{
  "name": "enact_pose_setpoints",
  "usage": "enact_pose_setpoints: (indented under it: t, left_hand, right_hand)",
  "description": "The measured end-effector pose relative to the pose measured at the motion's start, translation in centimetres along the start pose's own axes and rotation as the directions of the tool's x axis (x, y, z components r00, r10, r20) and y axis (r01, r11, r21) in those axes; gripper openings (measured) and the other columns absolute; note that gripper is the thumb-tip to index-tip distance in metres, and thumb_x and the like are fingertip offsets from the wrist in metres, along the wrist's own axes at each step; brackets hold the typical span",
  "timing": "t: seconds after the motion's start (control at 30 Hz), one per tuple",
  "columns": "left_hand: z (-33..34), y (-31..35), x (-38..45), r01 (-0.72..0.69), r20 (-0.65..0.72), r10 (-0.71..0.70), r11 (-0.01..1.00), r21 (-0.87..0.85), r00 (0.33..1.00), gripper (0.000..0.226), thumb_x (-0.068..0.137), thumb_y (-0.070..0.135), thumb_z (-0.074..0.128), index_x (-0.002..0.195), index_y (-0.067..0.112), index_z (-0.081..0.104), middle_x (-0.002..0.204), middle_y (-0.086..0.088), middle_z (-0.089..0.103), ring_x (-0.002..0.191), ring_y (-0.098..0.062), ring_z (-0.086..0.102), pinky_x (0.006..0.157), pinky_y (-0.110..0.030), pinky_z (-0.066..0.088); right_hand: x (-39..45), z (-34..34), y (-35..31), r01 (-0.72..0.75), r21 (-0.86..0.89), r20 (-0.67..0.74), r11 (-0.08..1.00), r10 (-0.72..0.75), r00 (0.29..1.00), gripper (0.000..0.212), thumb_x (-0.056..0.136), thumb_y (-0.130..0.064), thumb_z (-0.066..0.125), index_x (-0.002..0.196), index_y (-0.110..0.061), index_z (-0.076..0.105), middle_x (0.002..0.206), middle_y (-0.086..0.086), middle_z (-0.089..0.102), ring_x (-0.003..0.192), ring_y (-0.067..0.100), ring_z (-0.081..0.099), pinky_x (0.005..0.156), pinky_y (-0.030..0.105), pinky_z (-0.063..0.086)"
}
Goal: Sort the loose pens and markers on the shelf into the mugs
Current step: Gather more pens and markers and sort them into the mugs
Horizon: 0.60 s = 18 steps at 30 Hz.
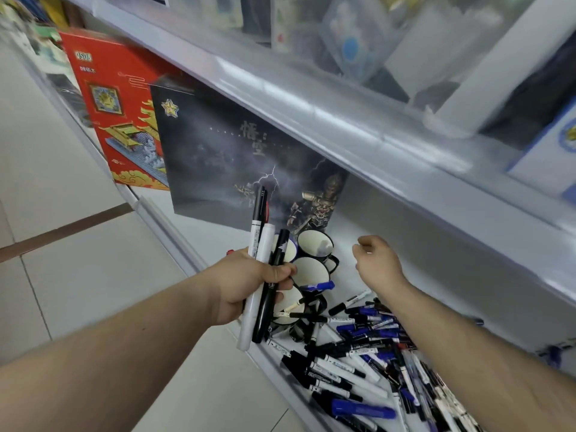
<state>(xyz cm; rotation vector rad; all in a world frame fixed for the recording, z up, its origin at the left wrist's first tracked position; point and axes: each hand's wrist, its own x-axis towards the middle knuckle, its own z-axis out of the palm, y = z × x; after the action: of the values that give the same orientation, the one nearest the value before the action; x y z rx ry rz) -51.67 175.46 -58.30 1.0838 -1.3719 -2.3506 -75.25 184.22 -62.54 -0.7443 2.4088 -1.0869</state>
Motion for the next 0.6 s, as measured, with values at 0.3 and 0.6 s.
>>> enact_pose_setpoints:
  t: [0.3,0.6]
  left_hand:
    - [6.4,-0.3,-4.1,0.091,0.289,-0.094,0.996,0.025,0.953,0.014,0.084,0.005,0.063,0.075,0.007,0.075,0.072,-0.007,0.069,0.064,-0.016,0.066,0.064,-0.030,0.058]
    - [10.7,-2.5,-7.0,0.067,0.464,-0.112,0.991,0.113,0.879,0.014,0.085,0.004,0.061,0.082,0.008,0.074,0.090,-0.009,0.072,0.077,-0.019,0.069,0.079,-0.038,0.056]
  right_hand:
    - [-16.7,-7.8,-4.9,-0.044,0.252,0.330,0.967,-0.043,0.943,0.012,0.094,-0.021,0.064,0.104,-0.026,0.065,0.097,0.005,0.069,0.065,0.013,0.057,0.061,0.029,0.046]
    - [-20.3,-9.1,-3.6,-0.104,0.520,0.237,0.848,-0.027,0.971,0.017,0.097,-0.018,0.059,0.084,-0.009,0.064,0.059,-0.002,0.062,0.050,0.012,0.055,0.052,0.026,0.045]
